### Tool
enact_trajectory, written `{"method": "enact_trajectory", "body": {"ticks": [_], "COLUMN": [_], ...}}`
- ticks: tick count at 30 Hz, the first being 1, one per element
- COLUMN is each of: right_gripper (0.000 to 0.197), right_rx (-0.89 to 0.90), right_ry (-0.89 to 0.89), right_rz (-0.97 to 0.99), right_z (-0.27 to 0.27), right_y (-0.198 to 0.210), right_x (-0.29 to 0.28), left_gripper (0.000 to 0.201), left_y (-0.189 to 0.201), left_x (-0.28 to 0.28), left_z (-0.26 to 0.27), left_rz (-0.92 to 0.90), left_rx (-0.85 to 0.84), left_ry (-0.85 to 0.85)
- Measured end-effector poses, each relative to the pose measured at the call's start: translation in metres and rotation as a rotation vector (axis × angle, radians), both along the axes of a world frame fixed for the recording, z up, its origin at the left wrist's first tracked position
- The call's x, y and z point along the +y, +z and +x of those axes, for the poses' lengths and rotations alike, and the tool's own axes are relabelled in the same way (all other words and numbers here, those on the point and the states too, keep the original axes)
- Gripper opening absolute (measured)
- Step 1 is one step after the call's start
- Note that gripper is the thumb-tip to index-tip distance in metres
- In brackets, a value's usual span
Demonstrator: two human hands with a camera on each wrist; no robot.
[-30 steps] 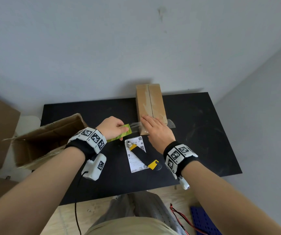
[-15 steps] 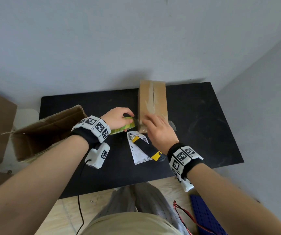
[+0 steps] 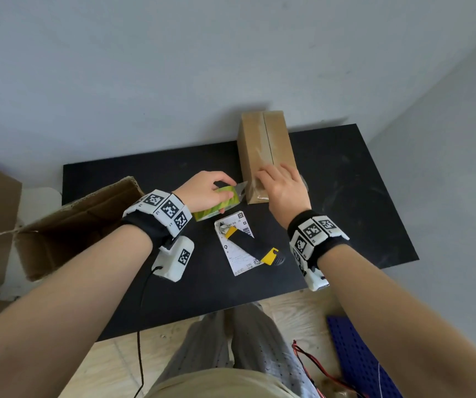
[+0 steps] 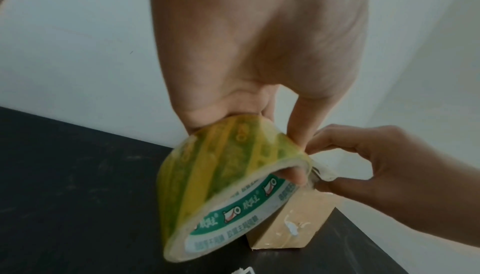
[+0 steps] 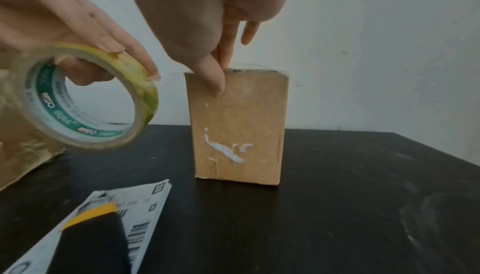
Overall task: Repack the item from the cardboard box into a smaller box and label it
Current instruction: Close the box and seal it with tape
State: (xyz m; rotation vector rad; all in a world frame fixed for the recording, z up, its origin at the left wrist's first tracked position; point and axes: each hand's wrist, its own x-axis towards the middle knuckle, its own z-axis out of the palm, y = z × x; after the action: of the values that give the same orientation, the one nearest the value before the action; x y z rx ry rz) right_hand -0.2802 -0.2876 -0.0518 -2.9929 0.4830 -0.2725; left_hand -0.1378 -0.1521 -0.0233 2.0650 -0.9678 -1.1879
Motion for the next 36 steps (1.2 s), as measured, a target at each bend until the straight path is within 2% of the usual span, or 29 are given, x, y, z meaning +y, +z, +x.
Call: {"method": "enact_trajectory", "body": {"ticks": [9,11,13,15,16,18,20,22,26,31,36], "right_gripper": [0.062,0.056,0.042,0.030,0.026,0.030,0.047,0.060,0.064,0.044,0.042], "right_rx": [0.162,0.080,-0.030,-0.043,0.009,0.264,0.518,0.607,0.611,0.585,0.493], "right_ry": [-0.032,-0.040,-0.053,-0.023,0.003,0.014,-0.016,-0.052,-0.088,-0.128,-0.290], "right_rz": [0.048,0.032,0.001,0.009,0.033,0.144,0.235,0.275,0.293,0.285,0.520], "right_z": [-0.001,-0.006,-0.013,-0.022,-0.025,-0.030,-0.033,-0.034,-0.030,-0.030,-0.046], "right_y": [0.016,0.018,0.013,-0.001,-0.009,-0.024,-0.038,-0.048,-0.060,-0.057,-0.033], "right_x": [0.003,0.010,0.024,0.040,0.048,0.059,0.064,0.067,0.068,0.067,0.058], "left_gripper": [0.027,0.027,0.026,0.025,0.024,0.024,0.025,0.027,0.029,0.028,0.024], "left_y": [0.001,0.001,0.000,-0.001,-0.002,-0.002,-0.002,-0.002,-0.004,-0.007,-0.003], "left_x": [-0.005,-0.006,-0.007,-0.006,-0.006,-0.005,-0.005,-0.004,-0.006,-0.007,-0.010], "left_z": [0.006,0.005,0.005,0.005,0.005,0.005,0.005,0.006,0.006,0.004,0.002], "left_rz": [-0.027,-0.029,-0.036,-0.044,-0.047,-0.046,-0.040,-0.037,-0.018,0.005,0.050], "left_rx": [-0.043,-0.059,-0.066,-0.057,-0.056,-0.059,-0.054,-0.045,-0.027,-0.063,-0.136], "left_ry": [0.001,-0.006,-0.013,-0.013,-0.011,-0.011,-0.006,-0.009,-0.018,-0.004,0.016]}}
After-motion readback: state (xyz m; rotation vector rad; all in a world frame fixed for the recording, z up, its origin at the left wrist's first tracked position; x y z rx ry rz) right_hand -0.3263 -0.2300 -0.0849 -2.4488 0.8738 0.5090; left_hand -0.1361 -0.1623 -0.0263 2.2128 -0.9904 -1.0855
